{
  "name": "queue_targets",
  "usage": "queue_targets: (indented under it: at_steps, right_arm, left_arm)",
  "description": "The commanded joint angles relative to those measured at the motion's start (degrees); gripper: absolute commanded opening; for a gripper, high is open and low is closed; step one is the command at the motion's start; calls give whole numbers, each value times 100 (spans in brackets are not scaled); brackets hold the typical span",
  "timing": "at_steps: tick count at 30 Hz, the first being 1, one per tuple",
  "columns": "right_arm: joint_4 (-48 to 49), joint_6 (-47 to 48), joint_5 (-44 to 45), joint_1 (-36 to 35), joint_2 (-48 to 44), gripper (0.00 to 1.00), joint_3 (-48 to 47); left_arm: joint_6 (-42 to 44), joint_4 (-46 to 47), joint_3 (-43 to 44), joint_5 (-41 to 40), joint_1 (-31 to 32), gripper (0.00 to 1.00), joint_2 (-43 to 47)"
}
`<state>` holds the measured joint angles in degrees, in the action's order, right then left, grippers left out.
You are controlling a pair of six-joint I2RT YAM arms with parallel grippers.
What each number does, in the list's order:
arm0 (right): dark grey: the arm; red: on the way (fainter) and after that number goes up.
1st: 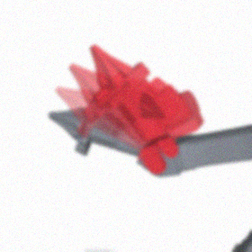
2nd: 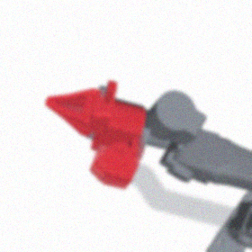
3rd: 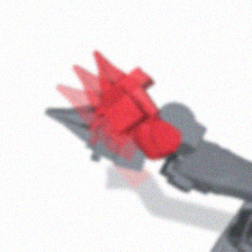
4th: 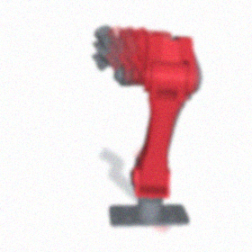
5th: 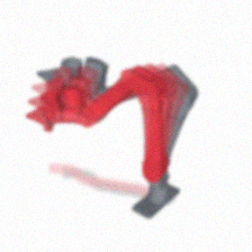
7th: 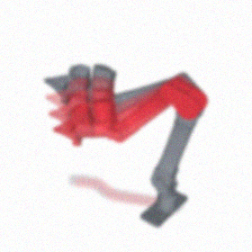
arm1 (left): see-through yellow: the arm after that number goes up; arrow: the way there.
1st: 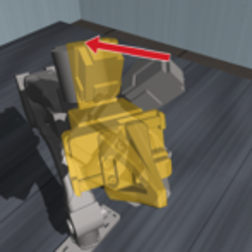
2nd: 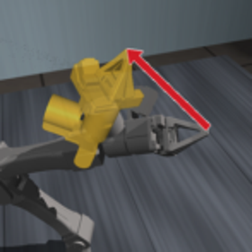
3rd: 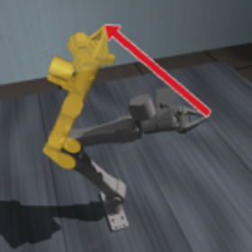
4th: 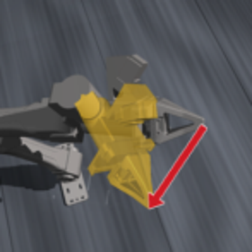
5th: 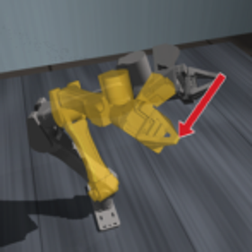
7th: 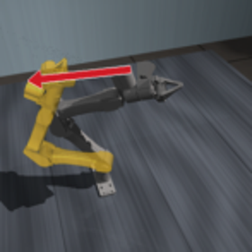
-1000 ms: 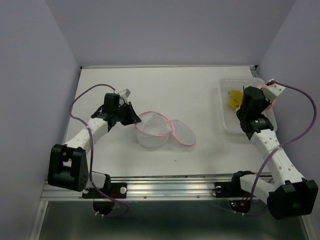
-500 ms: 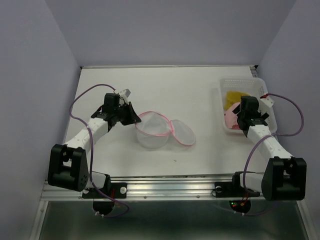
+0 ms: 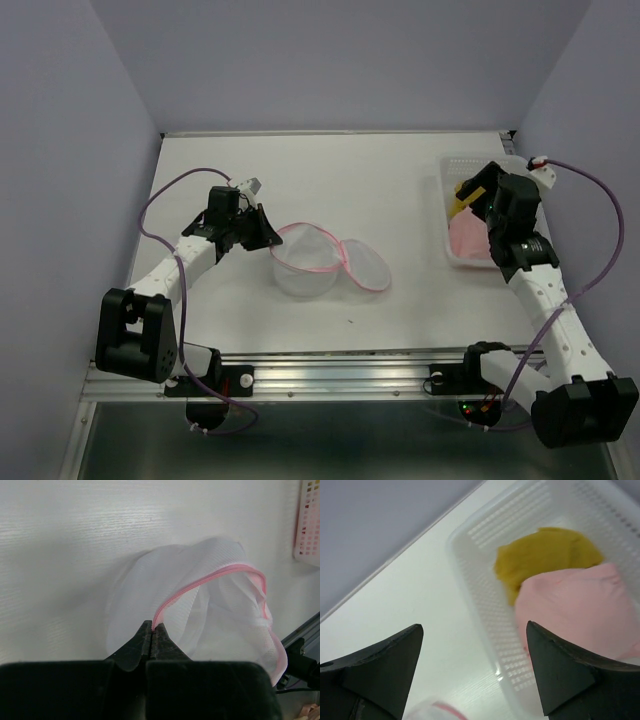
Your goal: Unzip the laundry bag and remove the bra
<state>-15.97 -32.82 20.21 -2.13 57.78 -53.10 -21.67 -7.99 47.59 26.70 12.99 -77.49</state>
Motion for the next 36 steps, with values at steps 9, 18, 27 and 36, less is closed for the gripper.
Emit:
queue_targets:
  at_steps: [9,18,27,36]
  right_arm:
    - [400,-971,-1862,-2273,-205,79,1485]
    - [1787,-2044,-2635,-2336,110,81,2866]
    - [3125,-2747,-3304,-2336,954,80,3412]
    - [4241,-3292,-3611,-2336,1622,80,3746]
  left_arm:
    - [119,-10,145,-182,-34,0,59]
    - [119,-10,145,-183,-34,0,41]
    - [119,-10,136,-226,-34,0,33]
    - [119,-10,136,-209,-34,0,-2]
